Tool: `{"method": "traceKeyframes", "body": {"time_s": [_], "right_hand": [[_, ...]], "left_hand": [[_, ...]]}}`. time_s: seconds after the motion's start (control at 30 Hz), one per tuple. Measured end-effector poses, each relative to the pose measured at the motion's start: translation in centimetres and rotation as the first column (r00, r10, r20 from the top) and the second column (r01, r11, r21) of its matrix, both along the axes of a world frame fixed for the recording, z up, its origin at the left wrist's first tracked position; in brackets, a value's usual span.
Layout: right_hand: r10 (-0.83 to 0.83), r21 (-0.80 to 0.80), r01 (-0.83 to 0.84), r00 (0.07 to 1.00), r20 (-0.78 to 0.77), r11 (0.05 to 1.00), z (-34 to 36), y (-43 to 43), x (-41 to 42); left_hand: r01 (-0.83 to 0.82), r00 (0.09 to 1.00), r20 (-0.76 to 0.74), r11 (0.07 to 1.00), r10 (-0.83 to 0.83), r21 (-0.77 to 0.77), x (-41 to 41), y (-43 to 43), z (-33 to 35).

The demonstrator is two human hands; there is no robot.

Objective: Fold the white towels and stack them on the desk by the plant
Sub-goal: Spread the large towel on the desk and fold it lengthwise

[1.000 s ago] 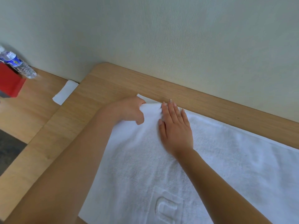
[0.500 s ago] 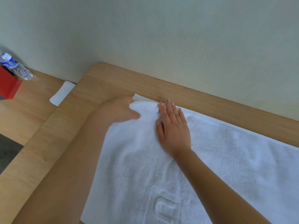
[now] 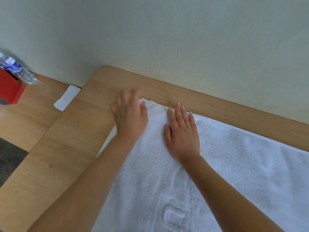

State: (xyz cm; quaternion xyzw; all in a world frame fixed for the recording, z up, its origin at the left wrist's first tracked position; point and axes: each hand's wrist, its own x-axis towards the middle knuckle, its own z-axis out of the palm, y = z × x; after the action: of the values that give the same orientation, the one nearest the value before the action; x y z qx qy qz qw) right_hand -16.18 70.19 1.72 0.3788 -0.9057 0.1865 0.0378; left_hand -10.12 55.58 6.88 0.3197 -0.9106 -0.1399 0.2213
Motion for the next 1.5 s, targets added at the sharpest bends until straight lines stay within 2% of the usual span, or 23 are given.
{"method": "traceKeyframes", "body": {"time_s": [0.07, 0.13, 0.23, 0.4, 0.5, 0.57, 0.63, 0.7, 0.77, 0.8, 0.87, 0.97, 1.03, 1.1, 1.23, 1.37, 1.5], "right_hand": [[-0.006, -0.009, 0.006, 1.000, 0.015, 1.000, 0.0, 0.0, 0.0], [-0.008, -0.002, 0.008, 0.999, 0.032, 1.000, 0.0, 0.2, -0.1], [-0.015, 0.021, 0.014, 1.000, 0.026, 1.000, -0.1, 0.3, -0.2], [-0.052, 0.144, 0.048, 0.998, 0.025, 0.988, 0.4, 1.2, -0.3], [-0.034, 0.210, 0.025, 0.999, 0.041, 0.977, 0.7, 1.9, -0.7], [0.017, 0.198, -0.033, 0.996, 0.086, 0.980, 1.0, 2.6, -1.0], [0.069, 0.121, -0.088, 0.986, 0.154, 0.989, 1.6, 4.2, -1.0], [0.060, -0.017, -0.057, 0.982, 0.180, 0.998, 2.4, 6.8, -0.1], [0.002, -0.126, 0.023, 0.981, 0.194, 0.992, 3.0, 10.4, 1.6], [-0.029, -0.152, 0.060, 0.979, 0.200, 0.987, 3.2, 12.2, 2.7], [-0.093, -0.151, 0.123, 0.977, 0.193, 0.981, 3.1, 15.7, 4.6], [-0.195, -0.074, 0.209, 0.968, 0.159, 0.975, 2.1, 19.6, 6.8], [-0.216, 0.023, 0.215, 0.971, 0.099, 0.976, 1.2, 20.9, 7.9], [-0.214, 0.106, 0.209, 0.976, 0.042, 0.972, 0.6, 21.4, 8.6], [-0.233, 0.117, 0.226, 0.971, 0.056, 0.967, 0.7, 21.2, 8.7], [-0.120, 0.117, 0.110, 0.990, 0.077, 0.987, 0.9, 22.9, 8.1], [-0.051, 0.191, 0.054, 0.998, -0.020, 0.980, 1.1, 26.3, 8.2]], "left_hand": [[0.267, 0.962, 0.037, 0.958, -0.272, 0.103, 0.5, 3.0, -1.7], [0.344, 0.901, 0.216, 0.923, -0.377, 0.174, 0.9, 4.8, -3.1], [0.296, 0.872, 0.376, 0.950, -0.313, 0.102, 0.4, 4.8, -4.2], [0.252, 0.843, 0.477, 0.966, -0.247, 0.056, -0.3, 2.9, -4.2], [0.209, 0.844, 0.486, 0.974, -0.225, 0.088, -0.2, 1.4, -3.8], [0.138, 0.855, 0.491, 0.986, -0.165, 0.092, 0.0, 0.1, -3.9], [0.015, 0.862, 0.502, 0.994, -0.067, 0.107, 0.5, -0.9, -3.8], [-0.069, 0.869, 0.494, 0.995, 0.028, 0.066, 1.0, -0.5, -3.3], [-0.028, 0.903, 0.427, 0.998, 0.048, -0.052, 1.6, 1.9, -2.8], [0.021, 0.933, 0.360, 0.997, 0.007, -0.075, 1.9, 3.9, -2.5], [0.149, 0.967, 0.209, 0.989, -0.145, -0.007, 2.6, 9.5, -2.2], [0.374, 0.914, 0.108, 0.916, -0.390, 0.143, 5.0, 19.3, -2.9], [0.429, 0.879, 0.160, 0.891, -0.450, 0.149, 7.0, 23.9, -4.0], [0.427, 0.864, 0.257, 0.900, -0.434, 0.085, 8.3, 25.5, -5.1], [0.398, 0.869, 0.306, 0.917, -0.390, 0.037, 8.3, 25.3, -5.4], [0.408, 0.863, 0.320, 0.913, -0.392, 0.019, 8.5, 25.4, -5.5], [0.383, 0.874, 0.327, 0.924, -0.359, -0.007, 8.7, 25.3, -5.5]]}}
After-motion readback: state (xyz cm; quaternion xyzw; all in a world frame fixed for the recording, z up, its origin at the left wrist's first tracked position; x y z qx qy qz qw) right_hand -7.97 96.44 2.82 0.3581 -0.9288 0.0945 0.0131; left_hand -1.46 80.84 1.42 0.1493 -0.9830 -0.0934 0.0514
